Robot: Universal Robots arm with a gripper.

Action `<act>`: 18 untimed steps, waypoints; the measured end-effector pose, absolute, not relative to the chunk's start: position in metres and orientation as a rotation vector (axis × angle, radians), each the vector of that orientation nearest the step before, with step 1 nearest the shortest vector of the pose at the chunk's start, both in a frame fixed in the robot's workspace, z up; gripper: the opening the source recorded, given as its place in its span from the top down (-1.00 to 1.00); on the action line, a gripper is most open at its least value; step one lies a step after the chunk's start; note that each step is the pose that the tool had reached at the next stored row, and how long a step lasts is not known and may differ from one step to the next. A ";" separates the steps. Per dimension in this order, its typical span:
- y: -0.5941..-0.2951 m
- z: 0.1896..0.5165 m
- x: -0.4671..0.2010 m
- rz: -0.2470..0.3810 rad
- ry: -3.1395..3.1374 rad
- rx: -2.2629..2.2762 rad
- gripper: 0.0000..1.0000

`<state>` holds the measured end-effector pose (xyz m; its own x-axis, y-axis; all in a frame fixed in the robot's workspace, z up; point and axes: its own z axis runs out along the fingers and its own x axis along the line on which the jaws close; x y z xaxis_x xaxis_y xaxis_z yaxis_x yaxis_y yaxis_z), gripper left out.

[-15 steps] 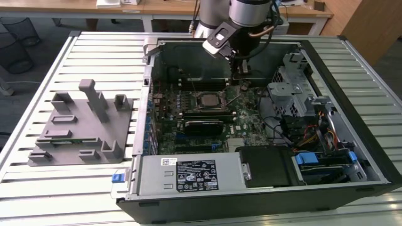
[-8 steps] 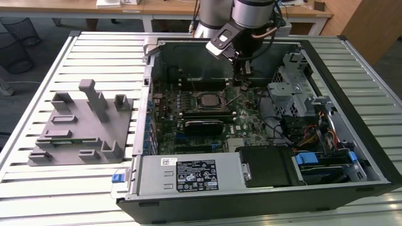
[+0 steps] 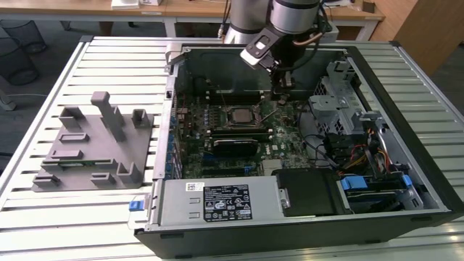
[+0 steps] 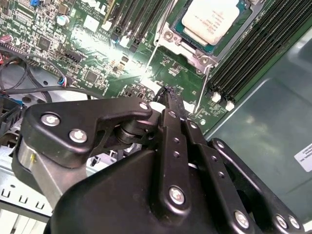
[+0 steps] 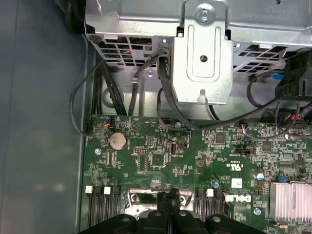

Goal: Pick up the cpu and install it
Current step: 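Close the cpu cover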

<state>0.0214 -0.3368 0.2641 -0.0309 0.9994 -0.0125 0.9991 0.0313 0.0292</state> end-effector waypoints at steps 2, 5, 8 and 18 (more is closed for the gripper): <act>-0.336 0.263 0.023 0.019 2.235 2.166 0.79; -0.335 0.263 0.026 0.019 2.235 2.166 0.79; -0.334 0.262 0.029 0.019 2.235 2.166 0.79; -0.329 0.259 0.037 0.019 2.235 2.166 0.79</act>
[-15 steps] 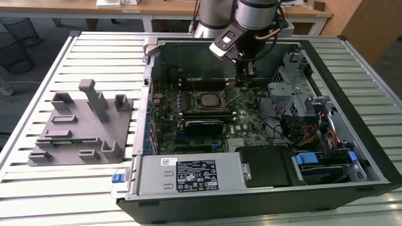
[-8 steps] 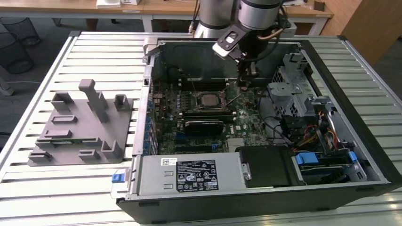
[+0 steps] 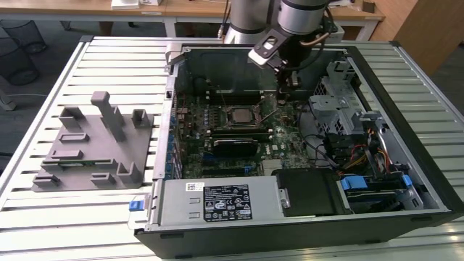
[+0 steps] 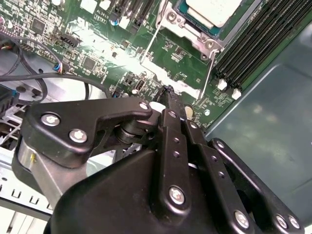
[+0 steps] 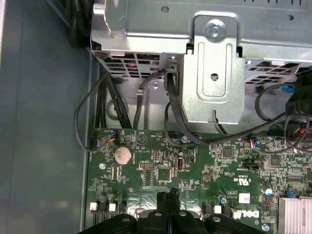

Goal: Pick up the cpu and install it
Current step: 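Close the cpu cover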

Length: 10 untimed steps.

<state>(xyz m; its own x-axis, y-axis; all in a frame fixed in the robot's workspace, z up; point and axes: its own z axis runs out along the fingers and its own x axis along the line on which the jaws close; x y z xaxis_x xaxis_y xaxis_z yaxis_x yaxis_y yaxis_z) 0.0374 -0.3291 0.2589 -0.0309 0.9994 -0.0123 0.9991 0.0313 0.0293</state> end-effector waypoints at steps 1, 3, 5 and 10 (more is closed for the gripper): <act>-0.329 0.259 0.038 0.019 2.235 2.166 0.79; -0.329 0.258 0.039 0.019 2.235 2.166 0.79; -0.328 0.258 0.040 0.018 2.234 2.166 0.79; -0.328 0.256 0.042 0.018 2.234 2.166 0.79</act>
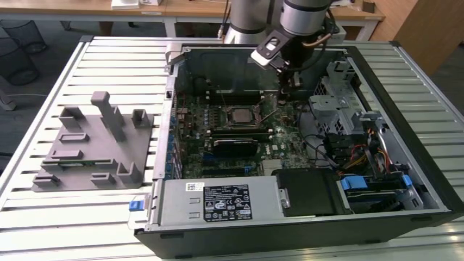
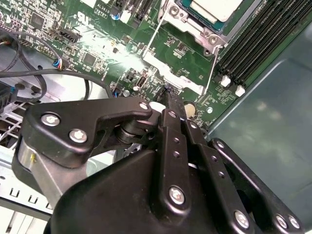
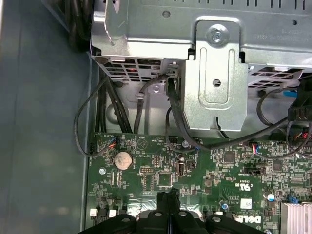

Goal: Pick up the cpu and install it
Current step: 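Close the cpu cover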

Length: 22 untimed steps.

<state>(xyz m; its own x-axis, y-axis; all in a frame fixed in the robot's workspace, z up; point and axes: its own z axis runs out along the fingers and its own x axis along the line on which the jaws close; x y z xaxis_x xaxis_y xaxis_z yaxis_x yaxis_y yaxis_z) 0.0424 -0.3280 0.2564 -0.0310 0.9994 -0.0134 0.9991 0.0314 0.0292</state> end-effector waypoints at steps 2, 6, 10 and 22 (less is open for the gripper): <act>-0.328 0.256 0.043 0.018 2.234 2.166 0.79; -0.328 0.253 0.044 0.018 2.234 2.166 0.79; -0.327 0.249 0.044 0.018 2.234 2.166 0.79; -0.327 0.243 0.031 0.018 2.234 2.166 0.79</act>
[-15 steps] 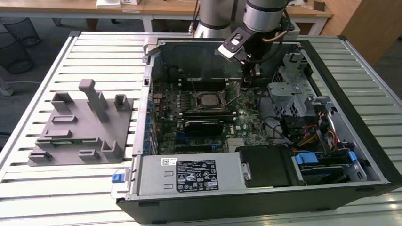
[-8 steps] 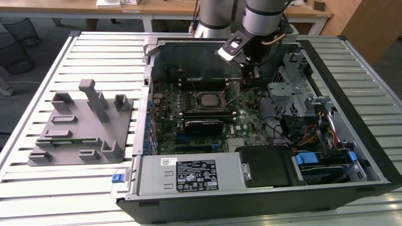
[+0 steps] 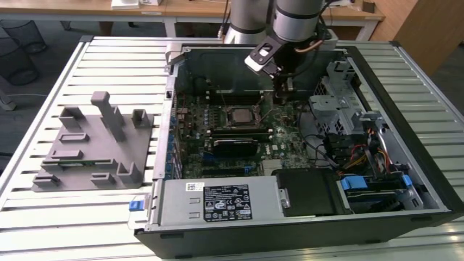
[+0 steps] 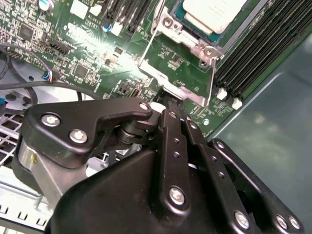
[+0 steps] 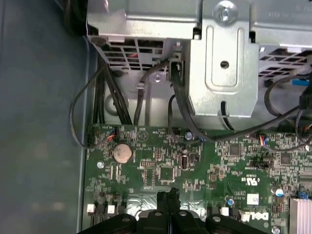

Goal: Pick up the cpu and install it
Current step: 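Close the cpu cover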

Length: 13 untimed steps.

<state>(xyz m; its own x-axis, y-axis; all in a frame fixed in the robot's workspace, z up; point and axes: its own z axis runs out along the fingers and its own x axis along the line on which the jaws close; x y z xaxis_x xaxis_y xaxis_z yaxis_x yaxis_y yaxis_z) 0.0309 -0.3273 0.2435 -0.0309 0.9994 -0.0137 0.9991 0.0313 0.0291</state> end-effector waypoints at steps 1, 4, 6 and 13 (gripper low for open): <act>-0.327 0.243 0.030 0.018 2.234 2.166 0.79; -0.327 0.243 0.027 0.018 2.234 2.166 0.79; -0.327 0.243 0.025 0.018 2.234 2.166 0.79; -0.327 0.243 0.012 0.018 2.234 2.166 0.79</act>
